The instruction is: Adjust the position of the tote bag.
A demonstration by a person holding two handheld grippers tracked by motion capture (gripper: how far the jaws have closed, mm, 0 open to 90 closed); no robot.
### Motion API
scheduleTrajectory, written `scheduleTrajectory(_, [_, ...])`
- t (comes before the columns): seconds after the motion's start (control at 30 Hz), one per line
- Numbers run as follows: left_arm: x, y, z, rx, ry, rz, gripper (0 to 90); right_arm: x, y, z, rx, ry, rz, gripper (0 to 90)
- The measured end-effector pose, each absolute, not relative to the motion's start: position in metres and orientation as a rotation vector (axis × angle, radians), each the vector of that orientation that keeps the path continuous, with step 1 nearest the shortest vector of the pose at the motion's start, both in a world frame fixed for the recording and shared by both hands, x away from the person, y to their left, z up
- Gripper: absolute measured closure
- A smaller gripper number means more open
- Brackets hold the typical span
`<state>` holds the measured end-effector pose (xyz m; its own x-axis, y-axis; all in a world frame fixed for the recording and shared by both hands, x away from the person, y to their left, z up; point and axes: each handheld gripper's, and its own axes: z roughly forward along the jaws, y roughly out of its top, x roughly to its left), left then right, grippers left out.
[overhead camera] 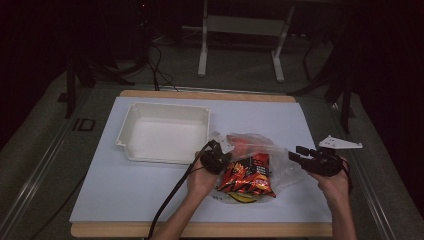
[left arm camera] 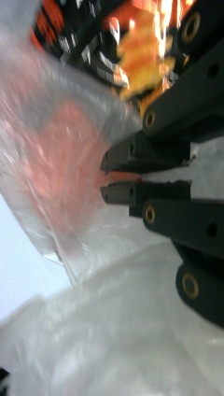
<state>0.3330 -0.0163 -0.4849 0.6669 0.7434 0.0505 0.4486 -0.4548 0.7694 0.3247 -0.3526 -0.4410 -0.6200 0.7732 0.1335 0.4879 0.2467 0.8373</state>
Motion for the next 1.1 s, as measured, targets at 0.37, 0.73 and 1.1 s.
scheduleTrajectory(0.37, [0.306, -0.017, -0.458, 2.071, 0.711, 0.46, 77.8, 0.296, -0.332, -0.441, 1.073, 2.263, 1.321, 64.9])
scheduleTrajectory(0.73, [0.321, -0.036, -0.48, 2.208, 0.675, 0.452, 78.8, 0.299, -0.325, -0.499, 1.15, 2.393, 1.135, 70.7])
scheduleTrajectory(1.1, [0.349, -0.035, -0.481, 2.218, 0.857, 0.541, 78.1, 0.306, -0.328, -0.52, 1.183, 2.421, 0.922, 80.3])
